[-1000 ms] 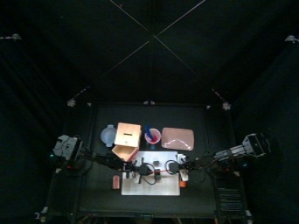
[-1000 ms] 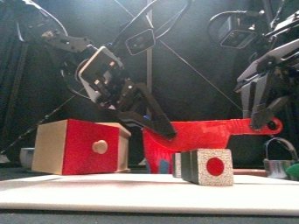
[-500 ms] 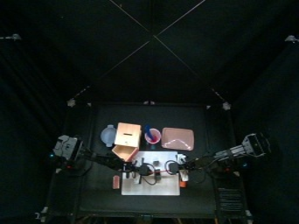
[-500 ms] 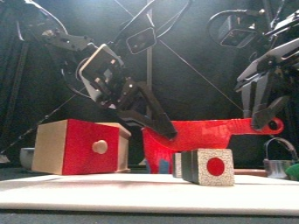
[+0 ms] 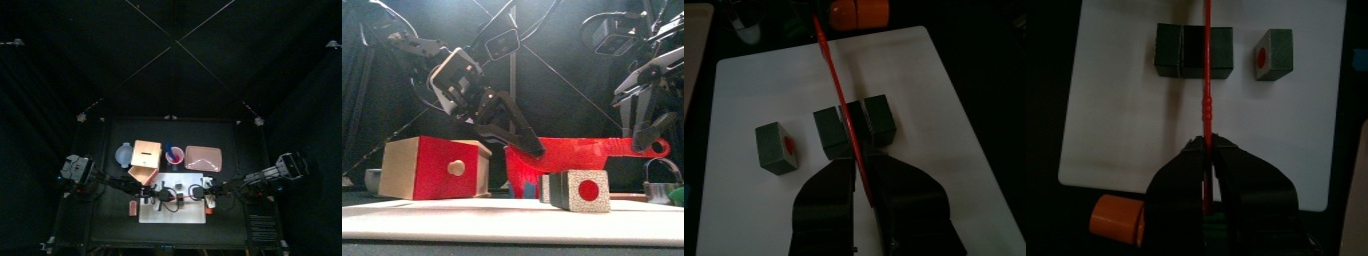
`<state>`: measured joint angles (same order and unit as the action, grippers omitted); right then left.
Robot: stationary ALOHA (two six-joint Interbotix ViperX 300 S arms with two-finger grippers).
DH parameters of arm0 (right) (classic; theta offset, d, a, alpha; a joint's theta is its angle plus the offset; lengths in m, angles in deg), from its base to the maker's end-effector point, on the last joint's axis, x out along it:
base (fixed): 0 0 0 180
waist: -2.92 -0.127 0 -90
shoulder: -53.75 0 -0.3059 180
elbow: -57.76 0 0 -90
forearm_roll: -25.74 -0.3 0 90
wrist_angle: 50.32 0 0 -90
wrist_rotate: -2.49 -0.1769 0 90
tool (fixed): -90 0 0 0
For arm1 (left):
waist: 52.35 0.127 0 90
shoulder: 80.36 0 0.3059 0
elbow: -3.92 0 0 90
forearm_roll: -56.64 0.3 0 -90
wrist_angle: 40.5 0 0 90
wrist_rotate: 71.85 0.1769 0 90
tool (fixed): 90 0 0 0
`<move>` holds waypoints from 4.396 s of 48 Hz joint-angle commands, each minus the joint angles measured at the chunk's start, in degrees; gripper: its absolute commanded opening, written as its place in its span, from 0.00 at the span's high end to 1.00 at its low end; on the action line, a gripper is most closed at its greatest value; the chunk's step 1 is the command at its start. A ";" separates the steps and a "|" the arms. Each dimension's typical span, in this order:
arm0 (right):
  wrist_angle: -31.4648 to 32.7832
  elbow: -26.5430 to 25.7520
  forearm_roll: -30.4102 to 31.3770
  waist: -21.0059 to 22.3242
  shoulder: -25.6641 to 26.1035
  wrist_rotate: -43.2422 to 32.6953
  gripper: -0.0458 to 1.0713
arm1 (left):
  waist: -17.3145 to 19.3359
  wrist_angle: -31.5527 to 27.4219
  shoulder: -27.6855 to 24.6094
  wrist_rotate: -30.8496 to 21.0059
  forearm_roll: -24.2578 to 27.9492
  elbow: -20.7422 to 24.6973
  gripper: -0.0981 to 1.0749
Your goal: Cut sushi roll
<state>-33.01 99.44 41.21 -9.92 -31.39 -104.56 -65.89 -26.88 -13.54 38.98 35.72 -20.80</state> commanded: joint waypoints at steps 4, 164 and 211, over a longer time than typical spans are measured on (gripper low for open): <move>0.44 -0.97 1.41 0.62 0.79 0.26 0.59 | -0.44 -0.18 0.62 0.18 0.09 0.18 0.50; 5.89 -2.55 -2.20 -3.43 1.14 0.09 0.59 | -3.52 -2.55 3.25 0.18 -1.05 0.70 0.50; 5.89 -2.99 -5.10 -5.01 -0.97 0.09 0.59 | -4.92 -2.64 1.14 0.18 -4.04 0.79 0.50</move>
<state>-28.00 96.37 36.29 -14.75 -33.06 -104.64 -68.96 -29.16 -13.54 38.98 31.68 -19.92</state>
